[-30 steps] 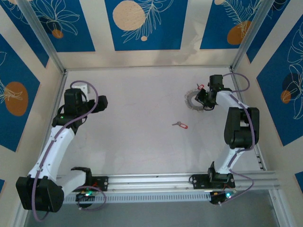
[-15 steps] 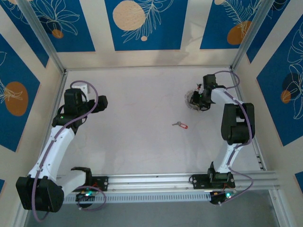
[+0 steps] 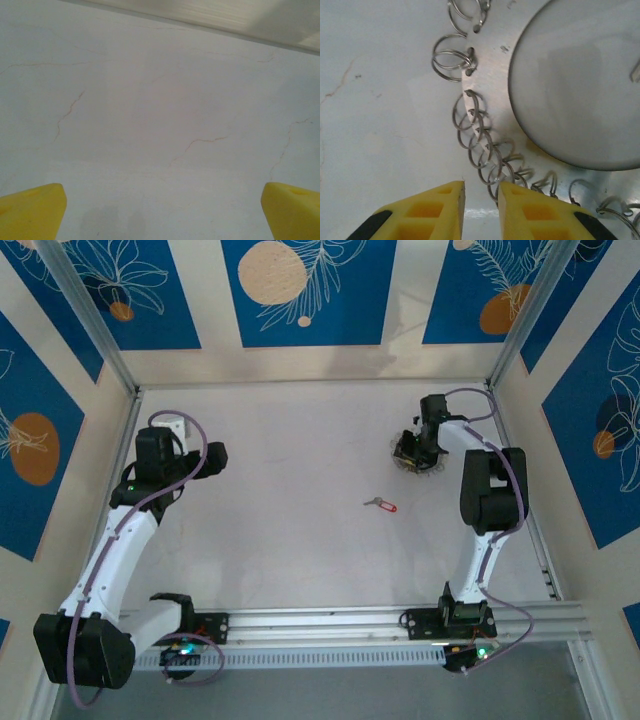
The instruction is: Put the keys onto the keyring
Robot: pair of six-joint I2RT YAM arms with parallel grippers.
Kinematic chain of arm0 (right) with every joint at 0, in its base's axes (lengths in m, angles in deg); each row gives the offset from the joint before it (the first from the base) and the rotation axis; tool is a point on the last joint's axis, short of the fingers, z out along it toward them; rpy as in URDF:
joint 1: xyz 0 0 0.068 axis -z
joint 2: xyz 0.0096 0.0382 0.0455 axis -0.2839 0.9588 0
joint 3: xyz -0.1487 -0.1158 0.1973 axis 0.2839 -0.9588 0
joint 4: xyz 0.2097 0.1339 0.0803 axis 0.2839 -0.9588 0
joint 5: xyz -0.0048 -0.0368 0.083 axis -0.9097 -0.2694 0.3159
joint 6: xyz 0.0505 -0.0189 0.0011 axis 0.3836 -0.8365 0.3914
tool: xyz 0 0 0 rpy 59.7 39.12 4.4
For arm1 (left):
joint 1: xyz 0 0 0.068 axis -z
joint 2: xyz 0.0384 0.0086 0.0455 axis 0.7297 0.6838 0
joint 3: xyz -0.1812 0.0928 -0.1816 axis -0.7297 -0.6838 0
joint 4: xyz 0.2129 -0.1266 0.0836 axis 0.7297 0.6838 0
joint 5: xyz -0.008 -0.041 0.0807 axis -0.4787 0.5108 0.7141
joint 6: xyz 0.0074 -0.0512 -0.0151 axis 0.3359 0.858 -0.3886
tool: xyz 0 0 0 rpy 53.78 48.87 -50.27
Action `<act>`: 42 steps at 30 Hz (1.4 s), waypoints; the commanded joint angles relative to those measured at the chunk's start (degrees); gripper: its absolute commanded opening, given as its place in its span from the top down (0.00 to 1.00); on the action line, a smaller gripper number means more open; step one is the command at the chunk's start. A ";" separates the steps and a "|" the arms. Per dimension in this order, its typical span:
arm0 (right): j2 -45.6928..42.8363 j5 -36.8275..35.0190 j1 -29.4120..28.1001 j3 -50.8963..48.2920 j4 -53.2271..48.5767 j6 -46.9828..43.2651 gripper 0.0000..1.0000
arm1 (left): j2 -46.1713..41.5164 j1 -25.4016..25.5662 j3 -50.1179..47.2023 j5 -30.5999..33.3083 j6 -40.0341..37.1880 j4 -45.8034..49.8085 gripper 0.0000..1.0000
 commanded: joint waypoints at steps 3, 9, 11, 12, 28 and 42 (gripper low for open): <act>-1.36 0.49 0.63 -1.73 -1.00 0.69 0.73 | -0.92 0.43 0.75 -0.46 -0.46 1.40 0.00; -3.02 0.49 1.24 -4.53 -0.37 0.67 0.73 | -0.88 0.39 0.65 -0.46 -0.41 1.40 0.00; -3.21 0.34 1.27 -4.87 -0.59 0.63 0.73 | -0.77 0.39 0.75 -0.55 -0.43 1.45 0.00; -3.34 0.24 1.30 -5.02 -0.72 0.67 0.73 | -0.79 0.39 0.75 -0.57 -0.47 1.40 0.00; -12.30 2.27 0.47 -13.47 3.25 13.95 0.75 | -0.79 0.39 0.66 -1.08 -0.20 1.24 0.00; -15.24 -2.53 0.38 -25.06 18.72 44.31 0.74 | -0.44 0.39 0.49 -1.61 0.04 0.97 0.00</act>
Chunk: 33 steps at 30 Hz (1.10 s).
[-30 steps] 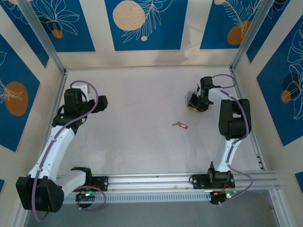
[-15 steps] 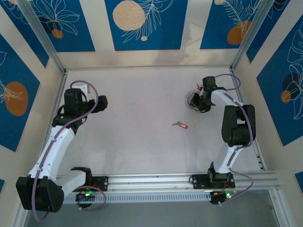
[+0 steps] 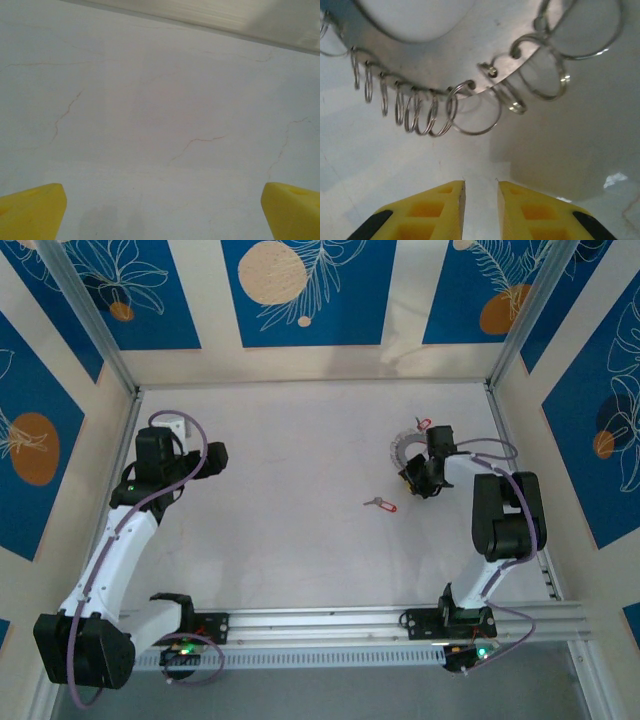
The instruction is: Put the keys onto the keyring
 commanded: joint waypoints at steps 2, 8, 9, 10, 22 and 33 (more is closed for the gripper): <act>-1.81 -3.33 0.46 -1.34 5.77 10.28 0.74 | -0.53 0.39 0.49 -1.06 0.03 0.96 0.00; -1.21 -2.20 0.72 -2.52 12.14 11.94 0.73 | -0.41 0.39 0.58 -1.14 -0.08 1.04 0.00; -0.91 -1.68 0.88 -2.99 13.10 12.53 0.73 | -0.35 0.39 0.58 -1.23 -0.07 1.02 0.00; -0.67 -1.66 0.88 -3.50 13.94 13.08 0.73 | -0.35 0.40 0.58 -1.32 0.03 1.04 0.00; 1.20 -4.15 1.57 -5.20 17.53 14.61 0.71 | -0.35 0.39 0.53 -1.68 0.21 1.01 0.00; 2.71 -4.16 1.15 -5.40 18.97 17.20 0.75 | -0.31 0.39 0.57 -1.76 0.34 0.96 0.00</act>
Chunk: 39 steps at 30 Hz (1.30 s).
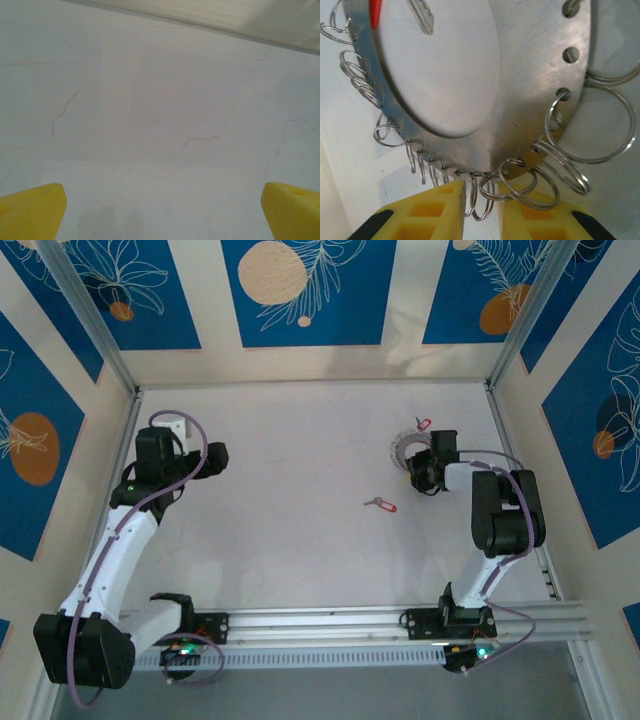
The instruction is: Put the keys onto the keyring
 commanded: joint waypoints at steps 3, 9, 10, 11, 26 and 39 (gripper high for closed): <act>1.11 -0.74 -0.27 -1.02 1.11 2.85 0.75 | -0.44 0.39 0.51 -1.11 0.32 0.96 0.00; 1.38 -1.26 -0.25 -1.02 1.40 3.76 0.78 | -0.53 0.39 0.58 -1.02 0.26 0.96 0.00; 1.38 -1.25 -0.22 -0.97 1.52 3.78 0.80 | -0.53 0.39 0.58 -1.02 0.21 0.96 0.00; 1.38 -1.22 -0.27 -0.92 1.58 3.80 0.81 | -0.55 0.39 0.58 -1.02 0.19 0.98 0.00; -8.18 -3.39 -0.18 -1.49 -3.64 -3.35 1.00 | -0.53 0.39 0.53 -1.19 0.28 0.88 0.00; -18.02 11.10 -0.09 4.09 -9.13 -40.77 1.00 | -4.74 0.65 -3.96 -22.80 0.96 -15.27 0.00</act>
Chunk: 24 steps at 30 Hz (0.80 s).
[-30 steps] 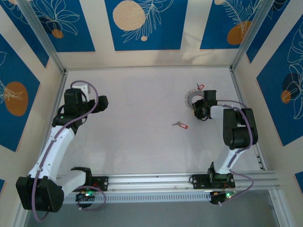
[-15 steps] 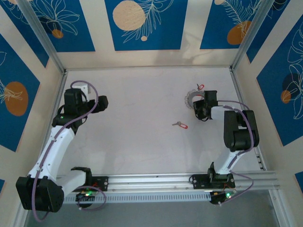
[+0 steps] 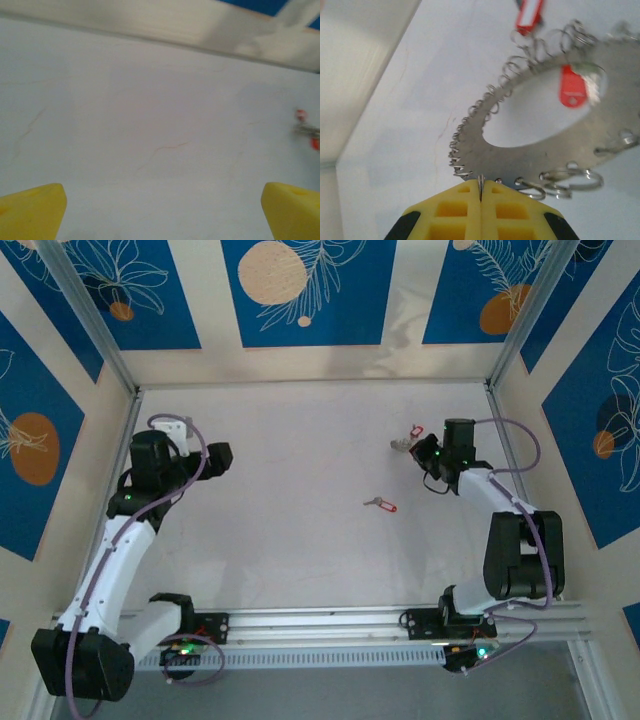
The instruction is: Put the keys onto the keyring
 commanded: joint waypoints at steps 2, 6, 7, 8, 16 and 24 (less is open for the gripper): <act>-1.89 9.50 -0.85 4.95 -5.56 -16.95 1.00 | -1.17 0.98 -3.04 -17.33 2.33 -14.24 0.00; -5.38 12.95 -3.70 5.15 -7.85 -26.05 1.00 | 0.36 3.39 0.75 -20.29 -1.79 -9.36 0.03; -6.48 13.66 -4.59 4.63 -7.93 -28.10 1.00 | 0.48 4.12 1.57 -20.59 -2.92 -8.05 0.03; -7.81 14.24 -5.61 3.93 -7.98 -31.02 1.00 | 0.59 4.89 2.30 -20.99 -4.19 -6.66 0.03; -19.33 25.16 -12.24 -6.87 1.15 -51.95 1.00 | 0.40 11.65 3.73 -26.21 -16.47 -2.90 0.05; -25.87 37.64 -14.80 -10.84 8.00 -61.36 1.00 | -0.63 20.89 3.57 -35.73 -55.86 6.59 0.18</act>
